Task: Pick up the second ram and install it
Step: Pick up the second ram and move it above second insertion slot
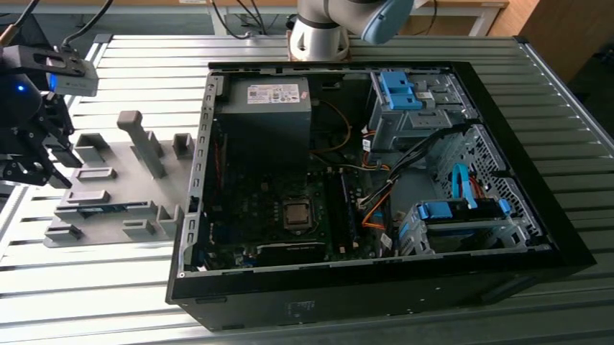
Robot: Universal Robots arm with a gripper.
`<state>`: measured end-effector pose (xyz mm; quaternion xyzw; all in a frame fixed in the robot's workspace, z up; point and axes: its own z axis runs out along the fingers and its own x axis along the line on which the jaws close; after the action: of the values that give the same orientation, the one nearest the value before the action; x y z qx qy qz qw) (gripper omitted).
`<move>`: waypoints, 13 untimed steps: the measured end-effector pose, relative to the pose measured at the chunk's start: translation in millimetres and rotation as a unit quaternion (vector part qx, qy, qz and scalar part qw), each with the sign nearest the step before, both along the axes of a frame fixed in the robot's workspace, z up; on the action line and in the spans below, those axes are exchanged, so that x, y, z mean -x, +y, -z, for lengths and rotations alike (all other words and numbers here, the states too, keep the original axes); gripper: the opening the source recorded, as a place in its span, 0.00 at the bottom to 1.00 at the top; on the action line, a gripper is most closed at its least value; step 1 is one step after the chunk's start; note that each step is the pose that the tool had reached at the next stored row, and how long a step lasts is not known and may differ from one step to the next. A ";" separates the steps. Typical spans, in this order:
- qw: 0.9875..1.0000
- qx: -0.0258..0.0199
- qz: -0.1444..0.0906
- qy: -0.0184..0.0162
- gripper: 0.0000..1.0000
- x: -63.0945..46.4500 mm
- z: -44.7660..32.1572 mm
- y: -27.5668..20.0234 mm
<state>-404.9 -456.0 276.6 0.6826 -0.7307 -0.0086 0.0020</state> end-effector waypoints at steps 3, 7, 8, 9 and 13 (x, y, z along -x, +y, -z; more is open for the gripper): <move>1.000 0.000 0.000 0.000 0.42 0.0 0.8 0.0; 1.000 0.000 0.000 0.000 0.42 0.0 3.7 0.0; 1.000 0.000 0.000 0.000 0.42 0.0 4.2 0.0; 1.000 0.000 0.000 0.000 0.42 0.0 4.4 0.0; 1.000 0.000 0.000 0.000 0.42 0.0 4.5 0.0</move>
<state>-404.9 -456.0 272.0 0.6826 -0.7307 -0.0086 0.0021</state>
